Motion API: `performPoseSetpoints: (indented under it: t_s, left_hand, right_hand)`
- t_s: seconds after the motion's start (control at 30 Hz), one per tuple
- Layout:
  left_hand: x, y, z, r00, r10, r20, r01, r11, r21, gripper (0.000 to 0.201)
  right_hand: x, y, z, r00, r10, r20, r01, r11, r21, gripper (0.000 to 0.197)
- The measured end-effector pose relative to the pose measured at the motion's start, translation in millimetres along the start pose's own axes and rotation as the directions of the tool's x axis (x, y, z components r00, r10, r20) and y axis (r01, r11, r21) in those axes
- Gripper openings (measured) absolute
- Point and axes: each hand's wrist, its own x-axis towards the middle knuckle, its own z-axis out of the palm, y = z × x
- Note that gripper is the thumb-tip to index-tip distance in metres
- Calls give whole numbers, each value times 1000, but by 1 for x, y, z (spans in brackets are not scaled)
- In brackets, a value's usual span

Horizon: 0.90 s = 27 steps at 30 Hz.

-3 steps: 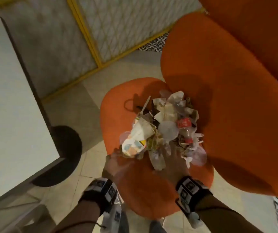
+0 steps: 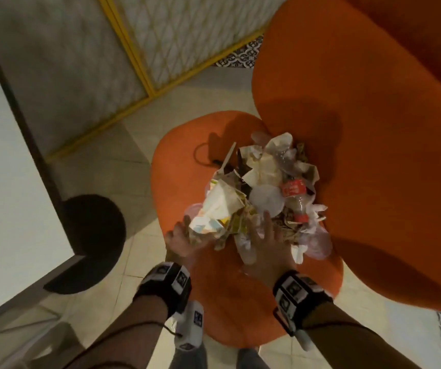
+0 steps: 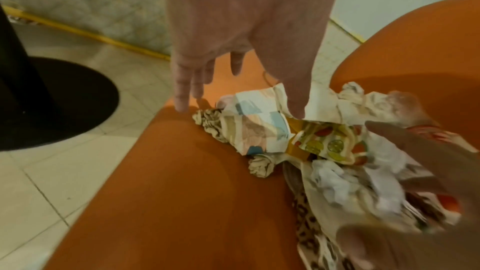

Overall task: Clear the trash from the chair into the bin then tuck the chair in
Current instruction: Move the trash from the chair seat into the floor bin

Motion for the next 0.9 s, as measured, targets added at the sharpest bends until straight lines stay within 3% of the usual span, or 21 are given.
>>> performPoseSetpoints:
  t_s: [0.1,0.2,0.3,0.37,0.43,0.5,0.57,0.63,0.73,0.8,0.9]
  left_hand:
    - [30,5,20,999,34,-5,-34,997,68,94]
    - [32,-1,38,989,141,38,-146,933,330,88]
    - [27,1,54,988,120,93,-140,955,261,93]
    - [24,3,63,989,138,61,-145,977,154,97]
    - [23,-2,70,977,213,3,-212,970,-118,81]
    - [18,-3,72,975,215,51,-194,946,-261,72]
    - [17,-4,74,978,198,62,-159,907,-390,97]
    - [23,-16,78,982,170,82,-110,871,-479,114]
    - [19,-19,78,977,203,66,-152,879,-452,119]
    - [17,-22,78,975,222,9,-197,884,-424,115]
    - [8,-26,84,993,120,-13,-119,953,-280,107]
  right_hand:
    - [17,3,16,1000,-16,22,17,999,-47,126]
    - [23,8,35,1000,3,-24,-4,998,-58,125]
    - [21,11,49,987,-1,-160,7,999,38,118]
    - [19,13,53,980,29,-195,0,989,146,120]
    - [16,18,55,962,45,-268,12,978,210,115]
    - [13,22,52,961,56,-270,13,968,249,109]
    - [6,26,48,969,75,-237,1,952,305,109]
    - [-1,30,45,939,109,-328,15,935,354,101]
    - [-14,30,43,898,141,-418,49,909,413,85]
    - [-20,27,44,920,155,-361,12,908,419,85]
    - [-23,20,57,968,154,-199,-74,930,361,93]
